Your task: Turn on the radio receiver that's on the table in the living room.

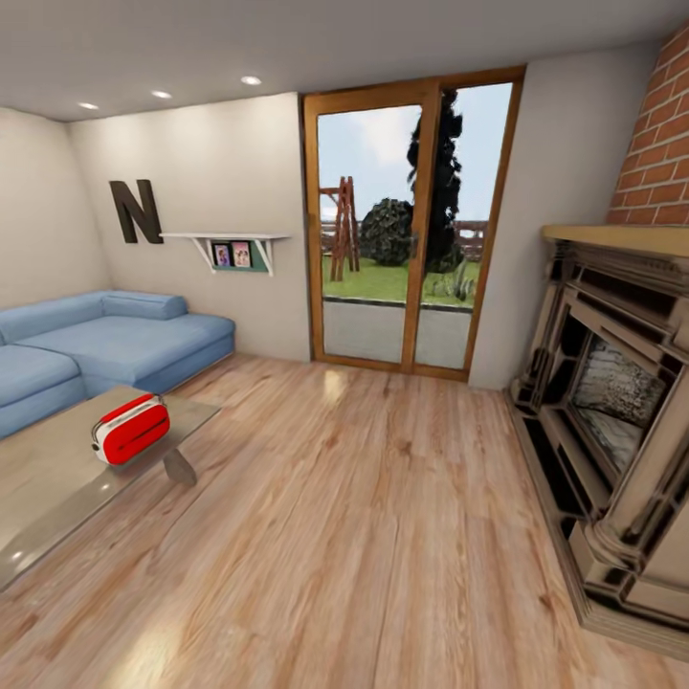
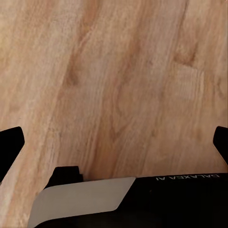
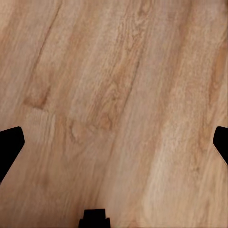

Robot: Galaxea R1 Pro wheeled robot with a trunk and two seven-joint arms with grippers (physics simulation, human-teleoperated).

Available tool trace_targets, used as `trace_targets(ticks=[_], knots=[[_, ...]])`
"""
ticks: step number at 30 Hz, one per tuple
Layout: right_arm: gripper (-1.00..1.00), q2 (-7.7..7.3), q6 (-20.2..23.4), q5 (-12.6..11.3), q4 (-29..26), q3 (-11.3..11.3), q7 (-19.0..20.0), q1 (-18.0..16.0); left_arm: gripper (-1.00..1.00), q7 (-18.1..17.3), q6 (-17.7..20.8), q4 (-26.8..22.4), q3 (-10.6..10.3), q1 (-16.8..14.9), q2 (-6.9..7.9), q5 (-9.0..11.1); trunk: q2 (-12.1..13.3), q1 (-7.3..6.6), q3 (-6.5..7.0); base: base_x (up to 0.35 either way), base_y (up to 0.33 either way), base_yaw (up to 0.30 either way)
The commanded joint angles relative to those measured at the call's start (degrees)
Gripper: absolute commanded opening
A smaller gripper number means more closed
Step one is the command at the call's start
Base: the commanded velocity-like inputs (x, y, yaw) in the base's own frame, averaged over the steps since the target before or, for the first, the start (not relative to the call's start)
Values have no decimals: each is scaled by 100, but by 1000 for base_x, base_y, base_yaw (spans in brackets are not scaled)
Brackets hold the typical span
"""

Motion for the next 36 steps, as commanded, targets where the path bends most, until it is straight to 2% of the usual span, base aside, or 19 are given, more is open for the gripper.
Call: trace_targets(ticks=[1,36], knots=[[100,1,-4,9,-1,-2,-8,-2,100,0,-12,-4,-5,0,2,-6,-2,3,-5,326,-71,0],[100,9,-4,81,-1,26,49,-2,100,31,-3,-13,7,0,12,-14,-2,3,-5,326,-9,12]])
